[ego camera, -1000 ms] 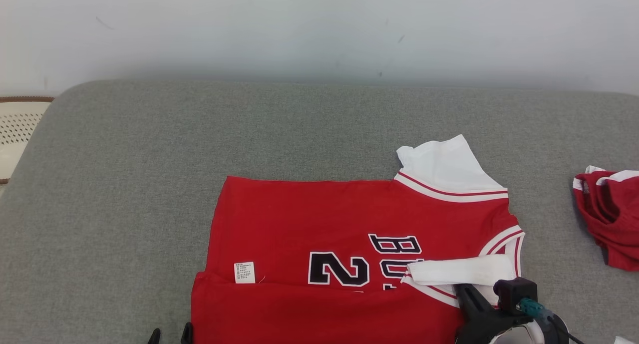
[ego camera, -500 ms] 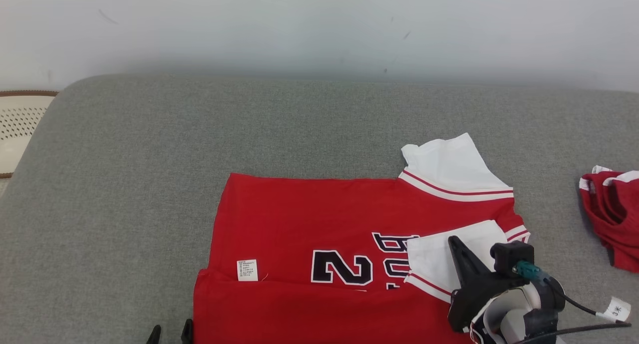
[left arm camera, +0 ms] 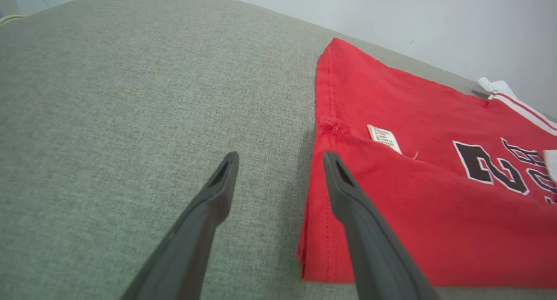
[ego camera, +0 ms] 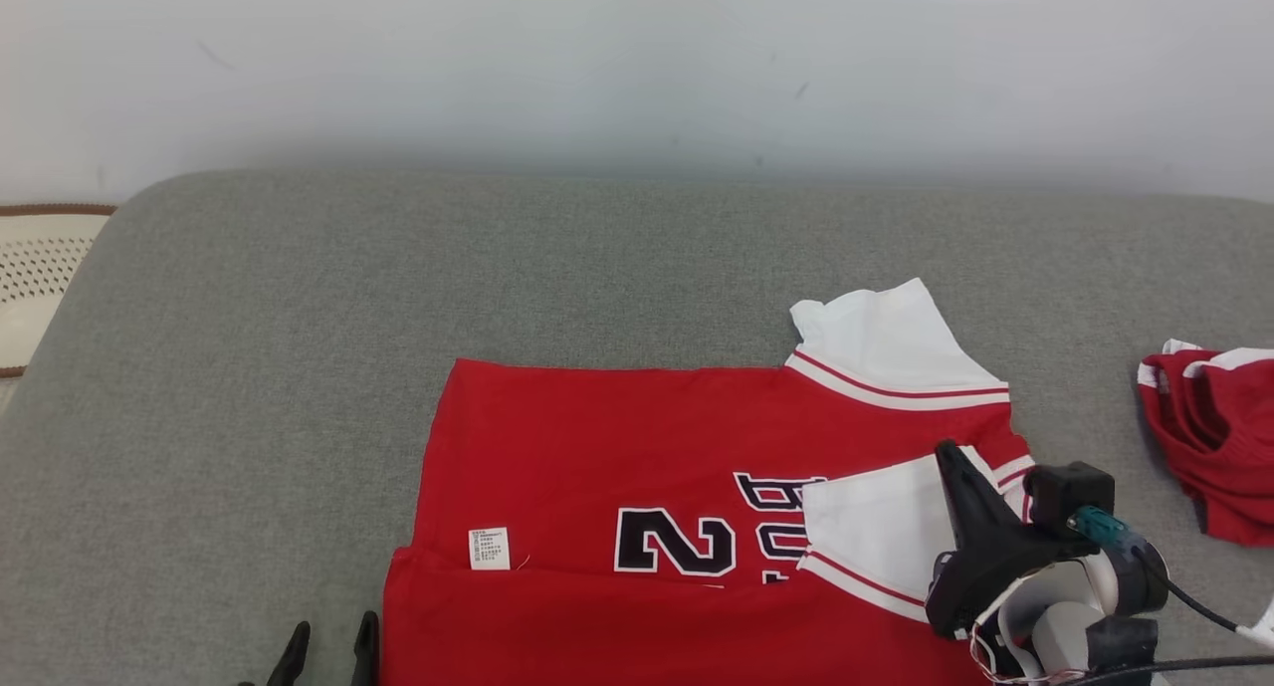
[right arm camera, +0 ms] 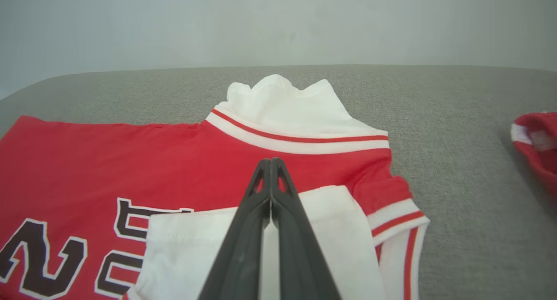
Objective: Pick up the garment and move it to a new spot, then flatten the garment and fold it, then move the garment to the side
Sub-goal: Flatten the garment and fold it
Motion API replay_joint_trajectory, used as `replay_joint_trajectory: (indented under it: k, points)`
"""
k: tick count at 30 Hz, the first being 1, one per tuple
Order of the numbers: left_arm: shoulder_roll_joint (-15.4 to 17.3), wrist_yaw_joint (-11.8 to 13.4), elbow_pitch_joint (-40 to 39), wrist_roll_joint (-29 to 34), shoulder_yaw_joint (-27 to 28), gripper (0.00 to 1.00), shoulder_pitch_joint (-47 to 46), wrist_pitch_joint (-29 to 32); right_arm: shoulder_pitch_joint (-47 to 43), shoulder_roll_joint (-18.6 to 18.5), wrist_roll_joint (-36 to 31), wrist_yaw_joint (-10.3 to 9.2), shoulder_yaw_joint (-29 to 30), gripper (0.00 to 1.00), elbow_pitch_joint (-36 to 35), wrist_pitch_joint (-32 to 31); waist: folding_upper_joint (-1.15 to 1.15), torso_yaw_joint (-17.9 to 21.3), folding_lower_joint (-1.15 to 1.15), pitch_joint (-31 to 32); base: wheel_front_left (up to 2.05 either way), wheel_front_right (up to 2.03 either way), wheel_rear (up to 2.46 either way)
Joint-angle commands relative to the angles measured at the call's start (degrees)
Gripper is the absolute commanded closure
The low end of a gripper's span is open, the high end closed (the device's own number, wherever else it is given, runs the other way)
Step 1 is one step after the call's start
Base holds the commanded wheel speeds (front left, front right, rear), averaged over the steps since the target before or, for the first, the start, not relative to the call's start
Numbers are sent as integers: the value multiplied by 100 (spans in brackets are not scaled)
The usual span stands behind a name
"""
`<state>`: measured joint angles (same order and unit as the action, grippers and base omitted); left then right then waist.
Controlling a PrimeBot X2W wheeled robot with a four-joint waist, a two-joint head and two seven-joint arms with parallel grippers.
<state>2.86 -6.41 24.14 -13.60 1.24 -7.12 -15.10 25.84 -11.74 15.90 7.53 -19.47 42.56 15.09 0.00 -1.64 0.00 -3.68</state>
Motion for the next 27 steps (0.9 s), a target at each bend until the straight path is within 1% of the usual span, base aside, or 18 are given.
replay_joint_trajectory:
  k: [1, 3, 4, 5, 6, 7, 15, 22, 27]
  points:
    - [7, 39, -46, 110, 40, 0, 80, -4, -142, -30, -66, -10, 97, 100, -90, 1, 0, 89, 0, 74, 0, 0, 0]
    - [9, 82, -93, 141, 96, 0, 118, -4, -301, -23, -138, -10, 273, 100, -223, 0, 0, 152, 0, 130, 0, 0, 0]
    - [8, 101, -121, 174, 112, 0, 129, -4, -376, -21, -167, -10, 363, 91, -268, 0, 0, 178, 0, 152, 0, 0, 0]
    - [8, 134, -164, 213, 135, 0, 140, -5, -455, -22, -207, -10, 457, 65, -339, 1, 0, 209, 0, 174, 0, 0, 0]
    - [8, 159, -192, 250, 150, 0, 140, -4, -516, -13, -241, -10, 542, 4, -421, 1, 0, 232, 0, 185, 0, 0, 0]
    - [7, 190, -222, 282, 169, 0, 137, -4, -581, 8, -284, -10, 619, 0, -486, 1, 0, 261, 0, 201, 0, 0, 0]
    - [9, 315, -401, 480, 282, 0, 195, -4, -1079, 195, -578, -10, 1068, 0, -1089, 0, 0, 402, 0, 288, 0, 0, 0]
    - [8, 341, -483, 551, 291, 0, 254, -4, -1360, 295, -704, -9, 1150, 0, -1314, 0, 0, 452, 0, 352, 0, 0, 0]
    - [8, 319, -494, 629, 299, 0, 256, -4, -1457, 309, -732, -10, 1149, 0, -1290, 0, 0, 469, 0, 374, 0, 0, 0]
